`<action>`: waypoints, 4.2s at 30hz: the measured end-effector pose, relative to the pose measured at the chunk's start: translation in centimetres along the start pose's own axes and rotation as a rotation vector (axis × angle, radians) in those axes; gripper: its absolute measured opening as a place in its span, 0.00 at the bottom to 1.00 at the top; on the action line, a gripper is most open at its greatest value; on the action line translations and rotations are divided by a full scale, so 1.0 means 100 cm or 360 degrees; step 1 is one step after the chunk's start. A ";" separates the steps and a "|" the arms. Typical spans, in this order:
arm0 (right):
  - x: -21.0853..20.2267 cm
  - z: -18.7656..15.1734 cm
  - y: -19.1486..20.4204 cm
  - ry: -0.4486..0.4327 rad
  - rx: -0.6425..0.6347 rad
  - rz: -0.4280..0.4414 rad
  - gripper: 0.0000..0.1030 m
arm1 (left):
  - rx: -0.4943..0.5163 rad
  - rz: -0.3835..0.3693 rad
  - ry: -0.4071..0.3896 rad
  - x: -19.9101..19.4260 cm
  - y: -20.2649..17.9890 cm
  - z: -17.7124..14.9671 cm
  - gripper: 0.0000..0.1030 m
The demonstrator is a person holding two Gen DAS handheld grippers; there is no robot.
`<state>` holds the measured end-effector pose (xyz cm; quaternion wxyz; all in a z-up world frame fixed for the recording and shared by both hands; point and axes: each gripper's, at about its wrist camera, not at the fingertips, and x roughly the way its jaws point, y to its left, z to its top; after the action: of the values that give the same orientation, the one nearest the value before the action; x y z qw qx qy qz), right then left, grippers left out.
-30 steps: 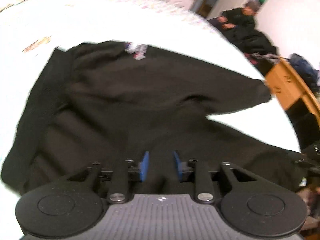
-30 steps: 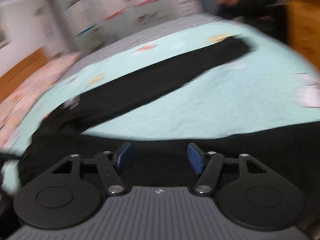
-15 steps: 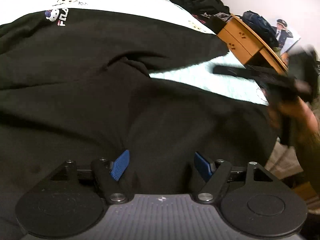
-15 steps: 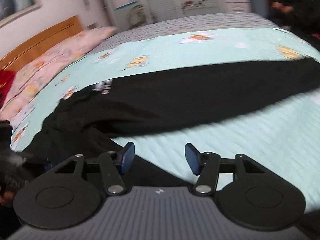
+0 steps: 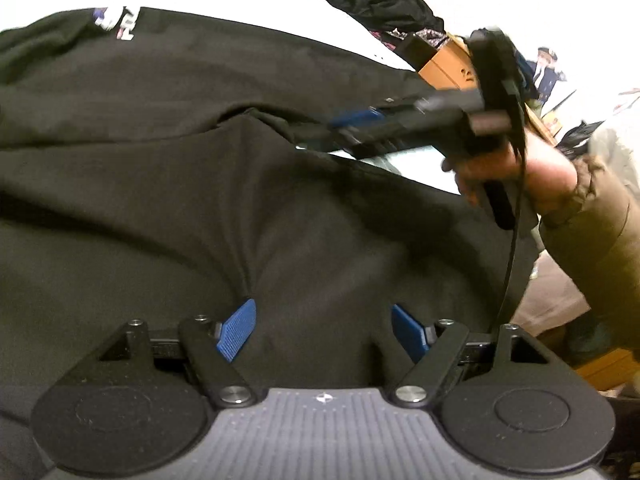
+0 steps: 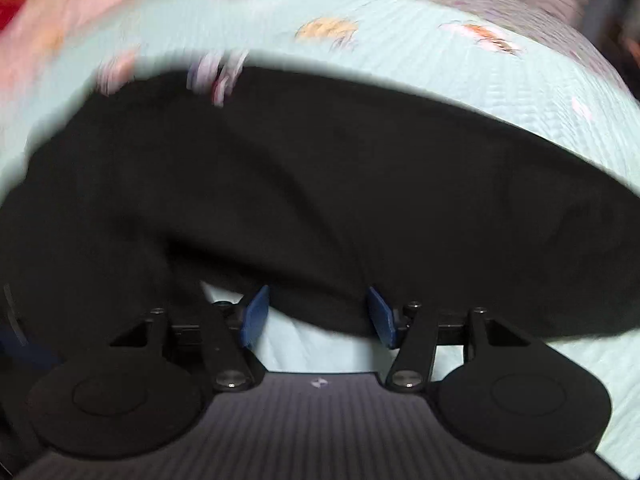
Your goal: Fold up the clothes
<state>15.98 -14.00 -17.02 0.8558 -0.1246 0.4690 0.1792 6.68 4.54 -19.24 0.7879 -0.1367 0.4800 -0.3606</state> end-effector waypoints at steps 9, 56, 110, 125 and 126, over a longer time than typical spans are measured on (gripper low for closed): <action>-0.043 -0.012 -0.007 -0.0241 0.0298 0.0358 0.56 | -0.0095 0.0005 -0.0045 -0.011 0.012 0.007 0.75; 0.002 -0.038 0.013 -0.0275 0.0613 0.1119 0.11 | -0.0289 0.0205 -0.0132 -0.047 0.048 0.013 0.75; -0.041 -0.081 -0.232 -0.0313 0.1089 -0.0496 0.02 | -0.0447 0.0458 -0.0318 -0.031 0.046 0.028 0.95; -0.034 -0.066 -0.341 0.0007 0.0770 -0.0888 0.28 | -0.0258 0.0576 -0.0270 -0.017 0.035 0.027 0.99; -0.043 -0.073 -0.345 -0.0008 0.0814 -0.0959 0.45 | -0.0243 0.0588 -0.0265 -0.016 0.034 0.027 0.99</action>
<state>22.89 -48.87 -15.65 0.8745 -0.0391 0.4389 -0.2024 10.05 7.67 -18.71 0.8650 -0.1350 0.4560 -0.1601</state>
